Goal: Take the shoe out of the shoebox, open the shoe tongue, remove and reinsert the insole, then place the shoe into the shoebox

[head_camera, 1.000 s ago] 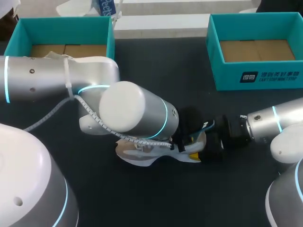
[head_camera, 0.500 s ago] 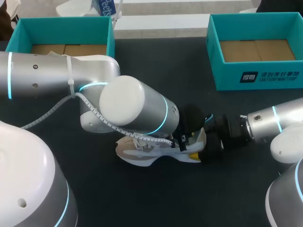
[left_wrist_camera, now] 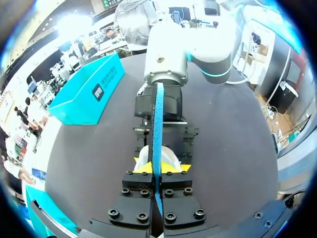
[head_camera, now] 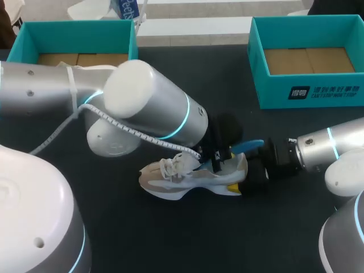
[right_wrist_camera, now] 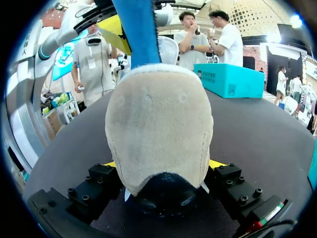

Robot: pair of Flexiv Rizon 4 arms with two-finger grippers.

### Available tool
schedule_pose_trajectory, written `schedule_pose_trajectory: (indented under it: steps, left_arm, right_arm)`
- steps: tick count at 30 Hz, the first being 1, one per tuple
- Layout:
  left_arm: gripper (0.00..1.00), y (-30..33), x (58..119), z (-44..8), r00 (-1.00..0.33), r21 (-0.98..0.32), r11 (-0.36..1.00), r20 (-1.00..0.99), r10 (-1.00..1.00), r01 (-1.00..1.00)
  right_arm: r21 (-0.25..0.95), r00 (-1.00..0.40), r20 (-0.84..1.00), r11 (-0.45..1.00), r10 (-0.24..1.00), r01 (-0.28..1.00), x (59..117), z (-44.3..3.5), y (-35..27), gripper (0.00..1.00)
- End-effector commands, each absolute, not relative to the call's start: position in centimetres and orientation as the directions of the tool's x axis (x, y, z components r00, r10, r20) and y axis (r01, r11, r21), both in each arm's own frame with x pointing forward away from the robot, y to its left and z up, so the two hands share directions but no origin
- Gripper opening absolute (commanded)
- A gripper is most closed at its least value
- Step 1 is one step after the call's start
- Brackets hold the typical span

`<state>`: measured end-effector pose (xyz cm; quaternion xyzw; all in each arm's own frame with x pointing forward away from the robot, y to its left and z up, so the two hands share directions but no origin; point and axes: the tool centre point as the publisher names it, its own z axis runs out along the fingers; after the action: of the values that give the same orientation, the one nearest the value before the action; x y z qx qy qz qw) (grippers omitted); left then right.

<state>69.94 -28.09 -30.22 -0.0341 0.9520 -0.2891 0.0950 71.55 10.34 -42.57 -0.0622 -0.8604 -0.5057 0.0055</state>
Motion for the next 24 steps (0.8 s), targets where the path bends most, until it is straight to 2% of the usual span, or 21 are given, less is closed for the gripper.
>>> schedule_pose_trajectory:
  steps: [1, 12, 24]
  left_arm:
    - [0.00, -27.8, 70.2, -29.2, -0.994, -0.562, 0.827, -0.081, -0.074, -0.016]
    - [0.00, -28.9, 69.7, -24.0, -0.996, -0.637, 0.769, 0.086, 0.013, -0.045]
    - [0.00, -30.4, 68.6, -16.2, -0.989, -0.769, 0.638, 0.119, 0.085, -0.037]
  right_arm:
    - [0.868, -0.992, 0.074, 0.483, 0.102, 0.114, 71.6, -43.7, 10.8, 0.00]
    - [0.868, -0.992, 0.074, 0.483, 0.102, 0.114, 71.6, -43.7, 10.8, 0.00]
    - [0.868, -0.992, 0.074, 0.483, 0.102, 0.114, 71.6, -43.7, 10.8, 0.00]
